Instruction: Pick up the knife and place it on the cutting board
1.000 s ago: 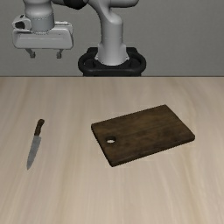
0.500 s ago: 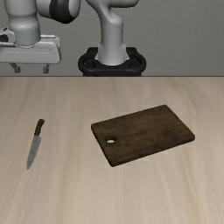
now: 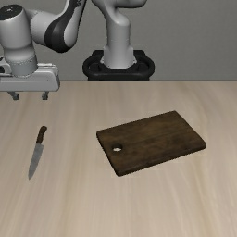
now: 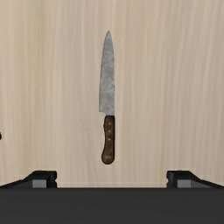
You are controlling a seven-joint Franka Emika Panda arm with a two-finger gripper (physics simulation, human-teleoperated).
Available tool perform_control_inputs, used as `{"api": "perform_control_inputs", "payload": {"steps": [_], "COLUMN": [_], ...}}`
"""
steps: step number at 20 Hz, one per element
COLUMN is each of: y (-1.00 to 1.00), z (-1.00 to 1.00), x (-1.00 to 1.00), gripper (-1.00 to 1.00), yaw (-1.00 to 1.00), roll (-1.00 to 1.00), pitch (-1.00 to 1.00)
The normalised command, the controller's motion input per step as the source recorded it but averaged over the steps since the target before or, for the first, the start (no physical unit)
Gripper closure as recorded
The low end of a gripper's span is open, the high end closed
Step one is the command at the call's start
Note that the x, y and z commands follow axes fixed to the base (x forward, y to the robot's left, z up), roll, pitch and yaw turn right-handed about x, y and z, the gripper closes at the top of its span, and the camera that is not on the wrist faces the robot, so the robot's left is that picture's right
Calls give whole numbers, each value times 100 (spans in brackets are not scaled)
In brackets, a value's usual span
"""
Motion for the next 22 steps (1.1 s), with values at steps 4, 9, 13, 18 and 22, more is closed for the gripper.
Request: {"api": "perform_control_inputs", "payload": {"steps": [4,9,13,18,22], "y": [0,0,0,0,0], "z": [-100,-100,-100,-40,0], "x": [0,0,0,0,0], "gripper": [-100,-100,-100,100,100], "yaw": [0,0,0,0,0], "roll": [0,0,0,0,0], "pitch": [0,0,0,0,0]}}
